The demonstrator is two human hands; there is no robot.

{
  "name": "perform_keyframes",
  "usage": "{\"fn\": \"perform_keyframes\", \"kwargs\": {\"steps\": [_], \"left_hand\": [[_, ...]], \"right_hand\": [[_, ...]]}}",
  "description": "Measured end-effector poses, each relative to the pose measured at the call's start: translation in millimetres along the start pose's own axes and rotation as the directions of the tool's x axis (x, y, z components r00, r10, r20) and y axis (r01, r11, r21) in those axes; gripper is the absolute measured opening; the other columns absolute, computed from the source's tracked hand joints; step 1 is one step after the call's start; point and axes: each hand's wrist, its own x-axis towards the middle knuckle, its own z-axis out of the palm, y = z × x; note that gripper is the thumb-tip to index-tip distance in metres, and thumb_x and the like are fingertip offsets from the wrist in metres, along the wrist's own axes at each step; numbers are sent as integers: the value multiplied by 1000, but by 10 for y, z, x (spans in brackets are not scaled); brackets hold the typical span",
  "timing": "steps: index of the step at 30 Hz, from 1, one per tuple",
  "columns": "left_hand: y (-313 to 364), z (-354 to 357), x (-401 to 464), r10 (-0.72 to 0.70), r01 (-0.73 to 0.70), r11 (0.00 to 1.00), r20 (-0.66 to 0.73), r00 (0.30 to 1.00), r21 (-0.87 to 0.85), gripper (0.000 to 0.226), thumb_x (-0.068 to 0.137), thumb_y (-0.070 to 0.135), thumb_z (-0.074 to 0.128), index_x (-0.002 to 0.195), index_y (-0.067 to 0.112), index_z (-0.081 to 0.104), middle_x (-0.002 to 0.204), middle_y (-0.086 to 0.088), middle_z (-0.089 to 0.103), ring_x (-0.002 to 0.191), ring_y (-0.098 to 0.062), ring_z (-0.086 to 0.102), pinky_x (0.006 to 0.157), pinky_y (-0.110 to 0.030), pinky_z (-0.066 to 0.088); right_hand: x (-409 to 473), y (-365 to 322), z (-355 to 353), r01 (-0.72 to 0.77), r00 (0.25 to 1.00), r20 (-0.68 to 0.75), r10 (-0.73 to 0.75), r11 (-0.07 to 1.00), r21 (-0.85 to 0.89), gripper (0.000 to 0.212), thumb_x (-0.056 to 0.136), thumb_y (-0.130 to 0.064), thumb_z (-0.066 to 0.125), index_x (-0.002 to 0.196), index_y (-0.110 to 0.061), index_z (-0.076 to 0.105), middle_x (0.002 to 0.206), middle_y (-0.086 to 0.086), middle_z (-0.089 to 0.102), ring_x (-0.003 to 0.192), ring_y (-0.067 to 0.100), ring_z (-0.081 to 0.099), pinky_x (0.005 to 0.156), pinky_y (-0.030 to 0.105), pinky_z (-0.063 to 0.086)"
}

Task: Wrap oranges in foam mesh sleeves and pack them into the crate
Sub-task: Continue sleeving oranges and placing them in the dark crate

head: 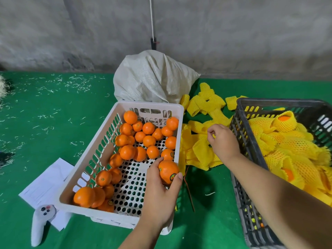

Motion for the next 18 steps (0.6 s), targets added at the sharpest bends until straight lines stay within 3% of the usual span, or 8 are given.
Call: {"fn": "perform_keyframes", "kwargs": {"steps": [2, 5, 7, 9, 13, 15, 18], "left_hand": [[-21, -12, -4, 4, -4, 1000, 1, 1000, -5, 65, 90, 61, 71, 145, 45, 39, 136, 12, 51, 116, -4, 59, 92, -23, 52], [-34, -28, -15, 22, -22, 999, -1, 1000, 23, 64, 92, 54, 74, 145, 44, 39, 137, 15, 49, 117, -2, 57, 94, -24, 51], [-39, -32, -24, 38, -38, 998, 7, 999, 47, 65, 92, 53, 74, 145, 47, 37, 137, 25, 45, 121, 6, 52, 92, -13, 48], [-34, -21, -15, 43, -44, 998, 6, 999, 44, 66, 92, 50, 76, 145, 48, 36, 137, 33, 41, 123, 14, 47, 90, -3, 44], [-24, 35, 10, 41, -41, 999, -27, 999, 13, 65, 93, 42, 77, 144, 46, 37, 136, 30, 41, 121, 12, 48, 87, -3, 44], [-21, 38, 3, 40, -40, 999, -21, 999, -9, 63, 92, 46, 76, 140, 52, 36, 135, 31, 40, 120, 9, 50, 85, -7, 49], [-19, 38, 2, 36, -36, 998, -14, 999, -48, 64, 84, 60, 71, 137, 60, 34, 132, 38, 36, 120, 6, 53, 83, -10, 52]], "right_hand": [[-108, -35, 86, -119, 981, 156, 114, 992, 28, 15, 93, -21, 67, 107, -17, 68, 119, 12, 57, 113, 37, 52, 99, 46, 45], [-347, -70, 263, -277, 800, 511, 313, 949, -148, 31, 91, -39, 63, 122, -36, 61, 155, 12, 27, 140, 37, 24, 113, 41, 29], [-487, -42, 387, -183, 714, 635, 294, 954, -237, 35, 93, -42, 61, 128, -42, 58, 169, 10, -1, 152, 39, -3, 121, 49, 21], [-558, -10, 491, -91, 672, 685, 281, 949, -301, 38, 96, -44, 61, 134, -41, 57, 168, 10, -20, 152, 39, -20, 123, 56, 13], [-559, 41, 596, -25, 569, 739, 361, 905, -424, 58, 100, -47, 55, 154, -38, 38, 168, 3, -25, 153, 40, -20, 124, 56, 10], [-573, 37, 625, -19, 631, 703, 329, 912, -409, 56, 102, -47, 50, 155, -34, 38, 172, -3, -6, 156, 35, -6, 124, 52, 13], [-697, -64, 603, -169, 850, 457, 264, 956, -238, 44, 103, -37, 53, 145, -26, 54, 158, 1, 42, 143, 30, 36, 116, 40, 33]]}}
